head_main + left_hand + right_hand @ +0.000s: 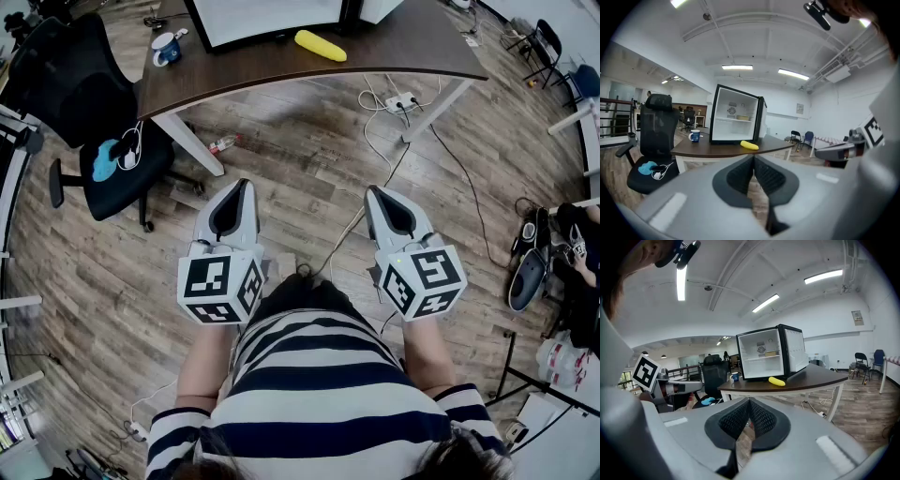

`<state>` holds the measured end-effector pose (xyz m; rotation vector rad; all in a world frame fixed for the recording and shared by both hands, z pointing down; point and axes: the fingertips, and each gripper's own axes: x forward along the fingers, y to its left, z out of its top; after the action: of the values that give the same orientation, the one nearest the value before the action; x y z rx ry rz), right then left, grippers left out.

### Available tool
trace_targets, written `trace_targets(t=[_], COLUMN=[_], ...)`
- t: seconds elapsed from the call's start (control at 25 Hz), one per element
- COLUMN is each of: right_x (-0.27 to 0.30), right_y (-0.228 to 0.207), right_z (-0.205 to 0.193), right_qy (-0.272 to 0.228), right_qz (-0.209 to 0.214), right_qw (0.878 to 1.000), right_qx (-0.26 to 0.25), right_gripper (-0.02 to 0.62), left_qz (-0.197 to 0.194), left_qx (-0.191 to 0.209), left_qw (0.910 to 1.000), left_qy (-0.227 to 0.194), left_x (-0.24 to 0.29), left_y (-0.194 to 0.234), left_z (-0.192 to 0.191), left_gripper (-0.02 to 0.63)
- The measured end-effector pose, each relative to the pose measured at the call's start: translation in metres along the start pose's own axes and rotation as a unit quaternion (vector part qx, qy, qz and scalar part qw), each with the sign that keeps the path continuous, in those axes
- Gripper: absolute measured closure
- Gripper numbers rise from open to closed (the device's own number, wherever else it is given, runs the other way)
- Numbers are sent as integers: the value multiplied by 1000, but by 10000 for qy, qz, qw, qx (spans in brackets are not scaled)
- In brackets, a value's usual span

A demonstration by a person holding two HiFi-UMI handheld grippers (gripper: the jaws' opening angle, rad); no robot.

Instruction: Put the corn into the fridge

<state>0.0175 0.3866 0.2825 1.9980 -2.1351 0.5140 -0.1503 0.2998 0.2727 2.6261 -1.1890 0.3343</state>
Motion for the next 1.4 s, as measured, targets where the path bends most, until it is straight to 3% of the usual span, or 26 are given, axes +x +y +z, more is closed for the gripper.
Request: trace_targets(t=[0.6,0.92,1.08,1.4], right_x=[95,138,151,191], right_y=[3,27,33,25], right_z=[25,28,29,33], right_qy=[-11,225,273,292], right_qz=[104,234,390,664], right_qw=[9999,9994,9988,9972], right_qx=[50,-76,-114,-200], right_gripper=[598,597,528,492], left_qz=[0,-261,-282,-11], left_qx=[76,186,221,31], left_qw=[10000,9993,9991,9999], left_qy=[-28,190,208,108], left_x=[61,75,83,106], left_y=[64,92,100,120], left_z=[18,15,16,21], left_gripper=[606,606,606,606])
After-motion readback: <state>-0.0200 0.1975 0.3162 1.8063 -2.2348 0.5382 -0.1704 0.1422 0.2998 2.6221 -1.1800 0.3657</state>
